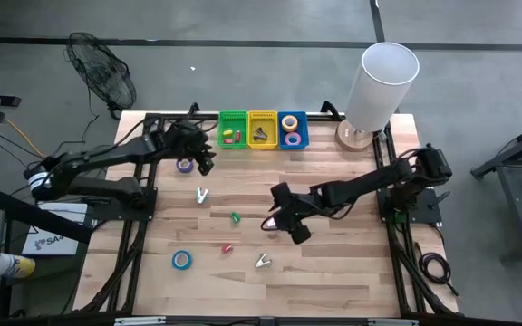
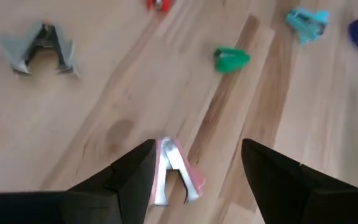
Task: Pick and place Stapler, Stapler remover, tape
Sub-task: Put the pink staple remover into the yellow bin
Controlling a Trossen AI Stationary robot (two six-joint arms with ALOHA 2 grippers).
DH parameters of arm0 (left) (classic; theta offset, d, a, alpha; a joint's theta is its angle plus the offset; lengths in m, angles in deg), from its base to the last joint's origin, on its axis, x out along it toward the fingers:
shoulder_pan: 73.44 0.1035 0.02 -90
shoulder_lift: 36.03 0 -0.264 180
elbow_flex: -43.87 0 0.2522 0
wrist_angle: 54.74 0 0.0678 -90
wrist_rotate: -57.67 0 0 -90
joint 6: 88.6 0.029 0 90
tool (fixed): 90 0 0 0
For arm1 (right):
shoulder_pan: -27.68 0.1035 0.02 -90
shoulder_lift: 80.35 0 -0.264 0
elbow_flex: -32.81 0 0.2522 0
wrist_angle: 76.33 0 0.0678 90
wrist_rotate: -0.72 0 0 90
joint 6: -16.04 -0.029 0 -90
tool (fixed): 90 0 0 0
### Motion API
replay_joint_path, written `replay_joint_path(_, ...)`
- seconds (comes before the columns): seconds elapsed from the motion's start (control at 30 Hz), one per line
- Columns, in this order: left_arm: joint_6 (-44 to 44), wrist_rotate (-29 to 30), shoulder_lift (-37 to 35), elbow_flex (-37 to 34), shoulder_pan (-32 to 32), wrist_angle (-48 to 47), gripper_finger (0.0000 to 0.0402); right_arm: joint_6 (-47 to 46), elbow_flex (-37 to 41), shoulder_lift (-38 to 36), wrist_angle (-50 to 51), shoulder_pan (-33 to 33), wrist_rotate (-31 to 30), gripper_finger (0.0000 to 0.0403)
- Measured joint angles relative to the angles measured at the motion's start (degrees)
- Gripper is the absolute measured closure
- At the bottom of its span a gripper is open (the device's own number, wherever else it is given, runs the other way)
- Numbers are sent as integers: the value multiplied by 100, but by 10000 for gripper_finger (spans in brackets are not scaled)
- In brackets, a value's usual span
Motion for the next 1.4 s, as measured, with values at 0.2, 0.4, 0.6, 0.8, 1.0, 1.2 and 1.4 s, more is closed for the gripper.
replay_joint_path(0.2, -164, 88, -483, -293, -223, 175, 252, 195, 3, 400, -322, -97, 91, 174)
replay_joint_path(0.4, -248, 490, -647, -434, -539, 165, 252, 259, 3, 593, -466, -160, 288, 174)
replay_joint_path(0.6, -246, 648, -649, -435, -568, 173, 252, 241, 3, 604, -418, -187, 391, 174)
replay_joint_path(0.8, -245, 650, -649, -435, -568, 174, 252, 241, 3, 857, -363, -260, 378, 174)
replay_joint_path(1.0, -241, 650, -647, -435, -568, 175, 252, 196, -14, 1063, -383, -258, 182, 173)
replay_joint_path(1.2, -226, 652, -647, -433, -568, 174, 252, 299, -1, 1087, -206, -265, 198, 173)
replay_joint_path(1.4, -185, 667, -647, -433, -568, 174, 252, 374, -5, 1085, -141, -260, 183, 173)
